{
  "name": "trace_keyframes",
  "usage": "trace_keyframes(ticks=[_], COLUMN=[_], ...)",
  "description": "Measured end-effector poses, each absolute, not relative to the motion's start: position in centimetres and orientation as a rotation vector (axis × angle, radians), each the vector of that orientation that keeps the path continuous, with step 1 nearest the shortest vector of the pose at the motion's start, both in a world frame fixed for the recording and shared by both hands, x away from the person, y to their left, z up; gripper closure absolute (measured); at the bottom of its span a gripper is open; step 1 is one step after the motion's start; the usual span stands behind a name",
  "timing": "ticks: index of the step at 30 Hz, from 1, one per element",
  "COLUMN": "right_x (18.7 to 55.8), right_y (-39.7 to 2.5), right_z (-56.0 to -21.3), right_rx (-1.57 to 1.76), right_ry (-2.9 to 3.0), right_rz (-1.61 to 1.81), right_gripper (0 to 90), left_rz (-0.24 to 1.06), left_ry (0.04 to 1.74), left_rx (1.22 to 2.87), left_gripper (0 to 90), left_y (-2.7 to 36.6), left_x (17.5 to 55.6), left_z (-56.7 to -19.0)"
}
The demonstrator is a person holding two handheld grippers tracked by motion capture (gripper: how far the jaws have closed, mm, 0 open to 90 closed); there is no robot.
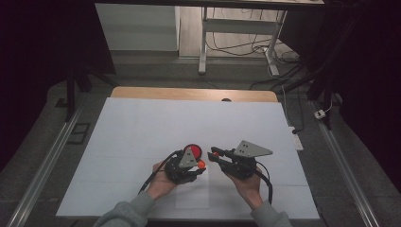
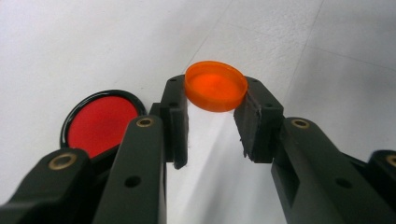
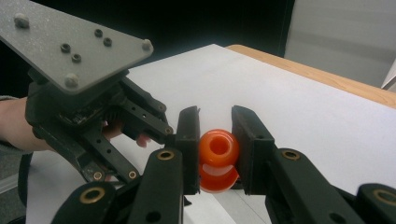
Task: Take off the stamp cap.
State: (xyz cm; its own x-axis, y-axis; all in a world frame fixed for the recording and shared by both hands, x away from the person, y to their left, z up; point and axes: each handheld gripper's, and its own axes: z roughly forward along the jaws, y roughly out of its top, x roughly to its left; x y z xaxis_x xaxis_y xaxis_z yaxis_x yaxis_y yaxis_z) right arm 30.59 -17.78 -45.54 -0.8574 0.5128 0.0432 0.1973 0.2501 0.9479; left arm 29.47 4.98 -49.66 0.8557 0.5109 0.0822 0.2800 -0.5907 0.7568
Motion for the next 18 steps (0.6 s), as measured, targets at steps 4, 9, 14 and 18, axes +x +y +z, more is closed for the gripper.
trace_keyframes(ticks=[4, 9, 14, 18], right_x=[30.6, 30.6, 30.7, 30.7], right_y=[-17.7, -17.8, -17.9, -17.9], right_z=[-45.6, -45.6, -45.6, -45.6], right_rx=[0.662, 0.663, 0.664, 0.664], right_ry=[2.252, 2.251, 2.25, 2.255], right_rz=[1.641, 1.644, 1.643, 1.634], right_gripper=[72.3, 72.3, 72.3, 72.3], left_rz=[0.384, 0.395, 0.4, 0.4], left_ry=[0.589, 0.615, 0.63, 0.644], left_rx=[2.212, 2.179, 2.16, 2.144], left_gripper=[65.2, 65.1, 65.1, 65.1], left_y=[5.6, 6.9, 8.4, 9.3], left_x=[29.4, 29.3, 29.0, 28.9], left_z=[-49.4, -49.0, -48.9, -48.8])
